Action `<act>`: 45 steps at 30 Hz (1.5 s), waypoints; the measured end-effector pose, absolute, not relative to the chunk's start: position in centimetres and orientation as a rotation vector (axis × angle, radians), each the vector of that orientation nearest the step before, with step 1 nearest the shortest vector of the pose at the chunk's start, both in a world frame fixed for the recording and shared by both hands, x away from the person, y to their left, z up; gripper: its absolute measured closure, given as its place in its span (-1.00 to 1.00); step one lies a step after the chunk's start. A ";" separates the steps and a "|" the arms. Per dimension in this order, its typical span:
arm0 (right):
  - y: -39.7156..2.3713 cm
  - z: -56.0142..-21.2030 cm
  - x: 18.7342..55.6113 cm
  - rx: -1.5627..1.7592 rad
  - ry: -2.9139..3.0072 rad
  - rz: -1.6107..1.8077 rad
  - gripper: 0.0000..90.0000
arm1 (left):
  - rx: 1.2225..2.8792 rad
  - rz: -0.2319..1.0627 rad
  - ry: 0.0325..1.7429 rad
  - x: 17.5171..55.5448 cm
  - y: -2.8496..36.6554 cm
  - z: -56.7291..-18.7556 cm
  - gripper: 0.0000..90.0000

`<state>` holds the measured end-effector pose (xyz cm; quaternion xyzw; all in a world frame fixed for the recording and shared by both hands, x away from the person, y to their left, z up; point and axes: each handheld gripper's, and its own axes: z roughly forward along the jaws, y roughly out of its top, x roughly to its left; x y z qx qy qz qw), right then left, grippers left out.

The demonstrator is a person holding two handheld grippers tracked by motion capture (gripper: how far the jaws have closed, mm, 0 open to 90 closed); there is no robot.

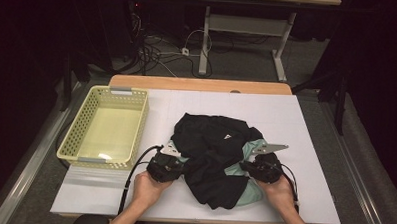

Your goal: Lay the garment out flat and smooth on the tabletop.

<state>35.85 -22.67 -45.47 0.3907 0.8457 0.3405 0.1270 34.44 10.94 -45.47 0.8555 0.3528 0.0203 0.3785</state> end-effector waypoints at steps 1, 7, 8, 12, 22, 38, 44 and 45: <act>-22.8 -45.2 35.8 1.138 2.445 0.986 0.91 | 2.173 0.066 0.904 34.4 11.2 -45.0 0.81; -24.5 -44.2 36.7 1.179 2.353 0.984 0.92 | 2.111 0.156 0.917 35.1 12.6 -42.9 0.81; -24.8 -44.1 37.0 1.189 2.340 0.984 0.92 | 2.107 0.163 0.919 35.3 12.6 -42.8 0.80; -25.1 -44.2 37.9 1.223 2.304 0.981 0.91 | 2.125 0.187 0.939 36.4 11.9 -43.4 0.79; -25.1 -44.5 35.6 1.215 2.366 1.010 0.55 | 2.136 0.187 0.951 33.4 12.4 -43.8 0.23; -21.1 -46.0 31.0 1.055 2.567 1.036 0.50 | 2.208 0.073 0.899 32.0 8.1 -46.7 -0.10; -21.9 -44.7 30.7 1.045 2.505 1.134 0.43 | 2.265 0.093 0.856 32.1 7.4 -47.1 0.33; -22.4 -44.6 31.0 1.073 2.476 1.138 0.43 | 2.269 0.079 0.848 32.2 7.5 -47.2 0.52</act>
